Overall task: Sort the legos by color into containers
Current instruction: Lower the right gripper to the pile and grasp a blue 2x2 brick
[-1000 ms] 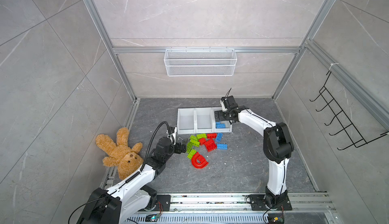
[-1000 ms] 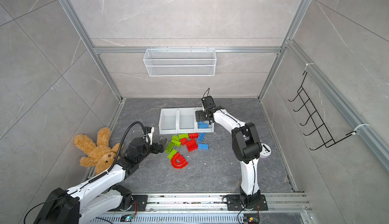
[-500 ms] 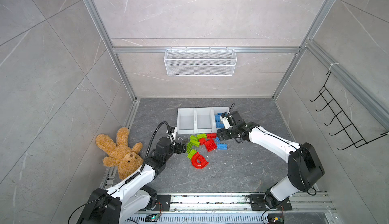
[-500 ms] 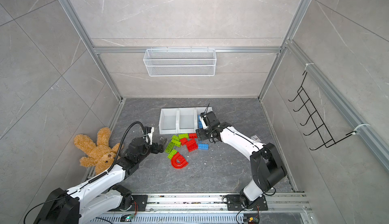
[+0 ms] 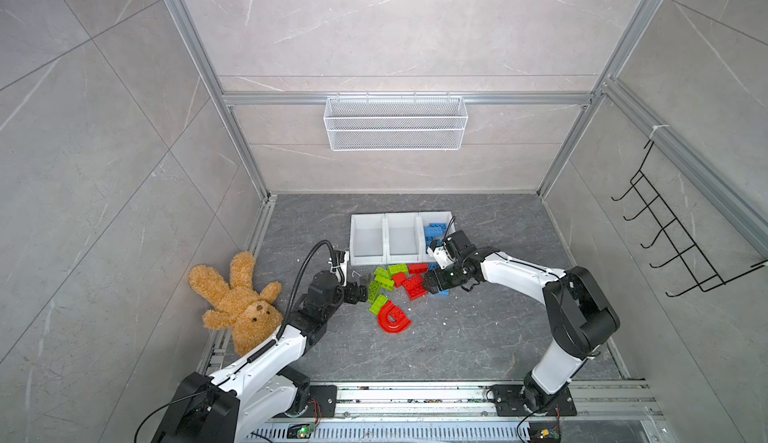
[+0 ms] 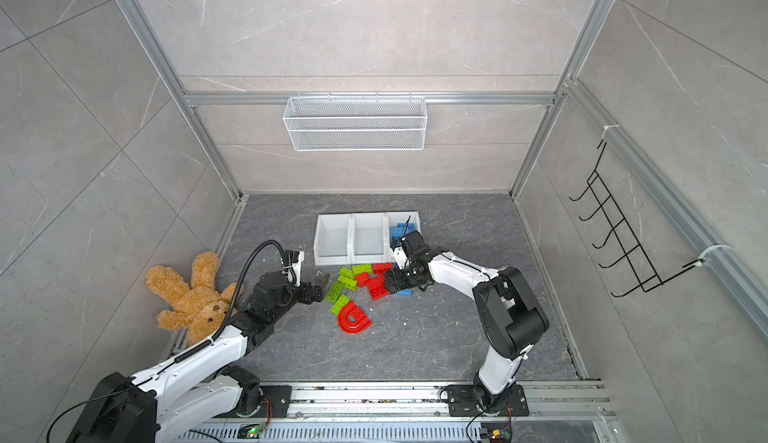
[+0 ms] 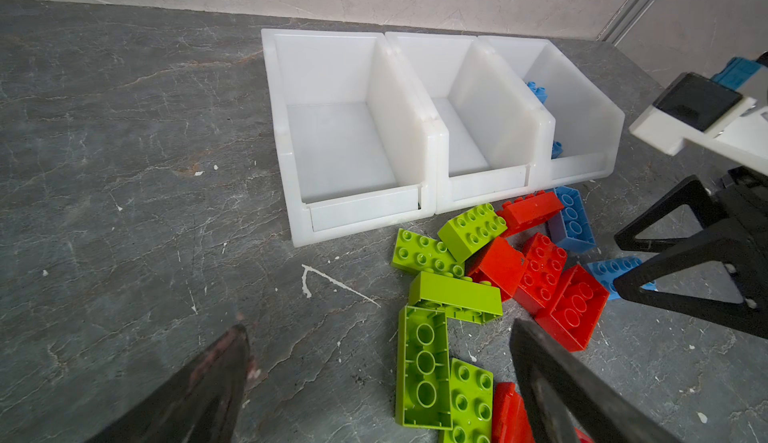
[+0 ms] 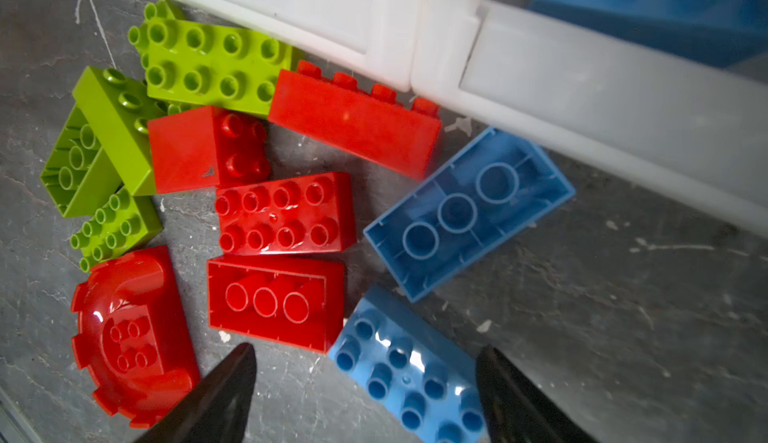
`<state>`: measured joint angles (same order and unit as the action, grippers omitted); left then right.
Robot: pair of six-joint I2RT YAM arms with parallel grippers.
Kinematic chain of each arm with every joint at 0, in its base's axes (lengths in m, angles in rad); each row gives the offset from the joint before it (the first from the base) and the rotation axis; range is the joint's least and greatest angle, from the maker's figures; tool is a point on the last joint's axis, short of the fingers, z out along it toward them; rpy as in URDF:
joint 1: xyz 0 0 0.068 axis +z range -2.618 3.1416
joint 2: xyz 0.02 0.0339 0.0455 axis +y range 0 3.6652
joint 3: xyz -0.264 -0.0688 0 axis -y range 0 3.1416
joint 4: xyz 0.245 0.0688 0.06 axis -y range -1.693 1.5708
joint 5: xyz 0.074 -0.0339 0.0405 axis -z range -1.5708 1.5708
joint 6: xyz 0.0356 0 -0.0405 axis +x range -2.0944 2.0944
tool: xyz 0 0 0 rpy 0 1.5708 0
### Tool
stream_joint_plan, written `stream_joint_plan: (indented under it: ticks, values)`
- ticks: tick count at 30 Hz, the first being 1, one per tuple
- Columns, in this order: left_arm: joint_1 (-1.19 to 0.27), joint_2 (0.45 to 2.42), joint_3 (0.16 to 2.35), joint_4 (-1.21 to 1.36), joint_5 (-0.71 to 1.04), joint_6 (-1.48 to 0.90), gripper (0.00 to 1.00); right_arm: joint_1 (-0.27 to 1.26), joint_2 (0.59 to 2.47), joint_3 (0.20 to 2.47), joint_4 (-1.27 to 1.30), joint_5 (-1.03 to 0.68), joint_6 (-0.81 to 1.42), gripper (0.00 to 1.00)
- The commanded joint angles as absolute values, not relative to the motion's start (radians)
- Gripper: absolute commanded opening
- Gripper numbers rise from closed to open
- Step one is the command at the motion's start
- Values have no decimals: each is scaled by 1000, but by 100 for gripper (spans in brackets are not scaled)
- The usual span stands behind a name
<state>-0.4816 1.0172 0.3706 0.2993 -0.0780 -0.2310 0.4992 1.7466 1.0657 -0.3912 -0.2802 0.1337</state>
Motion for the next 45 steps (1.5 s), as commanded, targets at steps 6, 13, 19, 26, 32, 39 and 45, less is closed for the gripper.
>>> stream_joint_plan:
  ticks: [6, 13, 19, 26, 32, 39, 45]
  values:
    - [-478, 1006, 382, 326, -94, -208, 100, 493, 1784, 1078, -360, -322, 127, 85]
    - [-479, 1010, 382, 323, -105, -207, 100, 494, 1738, 1022, -365, -353, 162, 84]
    - [-479, 1014, 385, 324, -105, -207, 100, 526, 1568, 885, -353, -361, 245, 78]
    - [-479, 1023, 388, 330, -93, -212, 100, 632, 1485, 901, -495, -15, 283, 62]
    - [-479, 1022, 387, 329, -91, -213, 100, 667, 1548, 946, -511, 67, 287, 59]
    - [-479, 1012, 382, 328, -92, -213, 99, 682, 1641, 984, -494, 71, 266, 57]
    - [-480, 1018, 382, 330, -92, -212, 99, 701, 1698, 1000, -466, 72, 266, 56]
